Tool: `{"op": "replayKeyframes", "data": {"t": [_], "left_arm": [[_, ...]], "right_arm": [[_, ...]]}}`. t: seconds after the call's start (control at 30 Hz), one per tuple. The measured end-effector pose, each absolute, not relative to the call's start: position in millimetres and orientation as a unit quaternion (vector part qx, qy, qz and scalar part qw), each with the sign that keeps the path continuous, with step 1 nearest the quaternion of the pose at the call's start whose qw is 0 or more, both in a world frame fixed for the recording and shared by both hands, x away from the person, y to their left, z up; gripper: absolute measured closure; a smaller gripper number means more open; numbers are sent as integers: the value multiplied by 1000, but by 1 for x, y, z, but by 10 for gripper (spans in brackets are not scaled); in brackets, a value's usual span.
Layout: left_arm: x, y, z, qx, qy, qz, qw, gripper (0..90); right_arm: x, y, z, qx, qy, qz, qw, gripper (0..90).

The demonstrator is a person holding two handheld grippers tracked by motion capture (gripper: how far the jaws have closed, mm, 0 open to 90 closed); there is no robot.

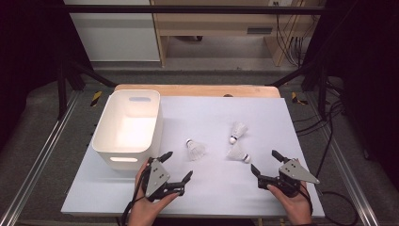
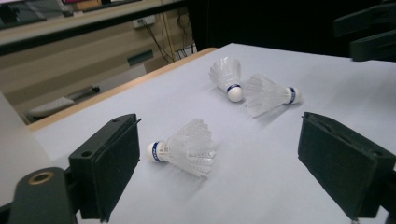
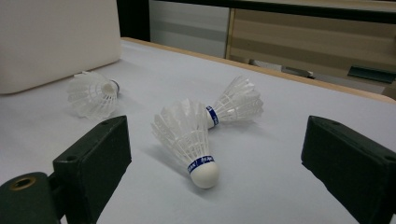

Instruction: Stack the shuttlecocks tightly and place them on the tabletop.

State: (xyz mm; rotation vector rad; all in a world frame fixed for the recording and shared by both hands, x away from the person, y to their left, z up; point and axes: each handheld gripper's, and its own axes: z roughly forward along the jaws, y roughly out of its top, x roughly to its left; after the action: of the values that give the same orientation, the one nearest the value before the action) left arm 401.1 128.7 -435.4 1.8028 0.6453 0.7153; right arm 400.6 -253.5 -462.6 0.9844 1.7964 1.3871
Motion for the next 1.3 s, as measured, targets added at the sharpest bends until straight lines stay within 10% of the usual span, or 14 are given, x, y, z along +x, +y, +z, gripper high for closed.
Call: {"op": "replayKeyframes", "data": {"t": [0.6, 1.03, 1.3], "left_arm": [[464, 82, -448, 786, 318, 312, 429, 493], [466, 79, -467, 803, 342, 321, 368, 545], [477, 74, -470, 808, 332, 323, 365, 795]], "right_arm": [[402, -249, -461, 363, 695, 528, 326, 82], [402, -248, -462, 362, 700, 524, 323, 84], [401, -247, -461, 361, 701, 522, 324, 83]]}}
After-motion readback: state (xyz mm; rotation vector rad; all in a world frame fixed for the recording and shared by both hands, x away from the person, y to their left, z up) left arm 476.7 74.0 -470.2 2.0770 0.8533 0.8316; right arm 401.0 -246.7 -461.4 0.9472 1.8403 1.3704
